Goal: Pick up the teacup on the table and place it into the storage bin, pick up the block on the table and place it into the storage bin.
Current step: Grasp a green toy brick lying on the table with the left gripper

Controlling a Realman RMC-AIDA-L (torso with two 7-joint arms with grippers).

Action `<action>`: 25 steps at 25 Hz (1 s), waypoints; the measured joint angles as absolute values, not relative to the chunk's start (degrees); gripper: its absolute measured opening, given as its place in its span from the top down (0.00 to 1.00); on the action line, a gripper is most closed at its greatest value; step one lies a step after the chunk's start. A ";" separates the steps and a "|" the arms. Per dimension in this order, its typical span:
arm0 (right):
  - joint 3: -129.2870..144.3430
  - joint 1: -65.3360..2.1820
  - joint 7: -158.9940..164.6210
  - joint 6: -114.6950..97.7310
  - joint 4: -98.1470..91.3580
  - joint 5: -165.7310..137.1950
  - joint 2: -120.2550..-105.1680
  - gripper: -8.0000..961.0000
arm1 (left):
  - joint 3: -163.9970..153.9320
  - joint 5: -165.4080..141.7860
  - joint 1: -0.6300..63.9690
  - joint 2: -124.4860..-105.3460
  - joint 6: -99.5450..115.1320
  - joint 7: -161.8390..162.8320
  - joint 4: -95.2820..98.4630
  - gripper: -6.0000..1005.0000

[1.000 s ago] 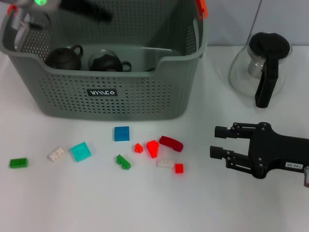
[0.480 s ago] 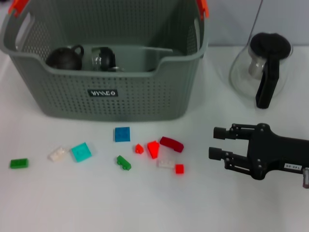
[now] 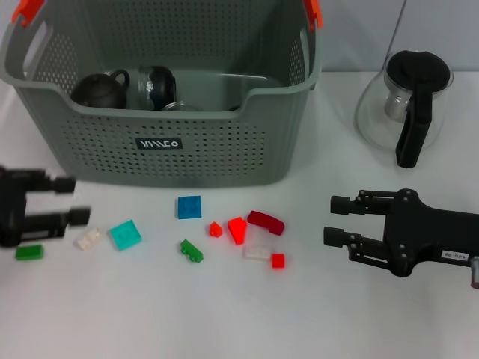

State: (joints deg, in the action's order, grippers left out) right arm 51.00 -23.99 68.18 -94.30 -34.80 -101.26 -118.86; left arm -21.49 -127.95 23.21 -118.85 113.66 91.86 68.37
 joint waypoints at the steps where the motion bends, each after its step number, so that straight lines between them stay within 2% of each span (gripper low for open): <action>1: 51.00 -24.00 68.19 -94.31 -34.80 -101.28 -118.85 0.45 | -21.53 -130.30 23.02 -119.04 113.46 90.33 69.45 0.41; 16: 50.85 -23.76 68.21 -93.94 -34.80 -101.34 -118.98 0.45 | -25.47 -148.88 21.10 -123.90 93.46 84.98 73.30 0.45; 25: 50.98 -24.00 68.20 -93.81 -34.80 -101.34 -119.11 0.45 | -25.57 -149.30 19.64 -124.12 88.10 84.07 70.79 0.45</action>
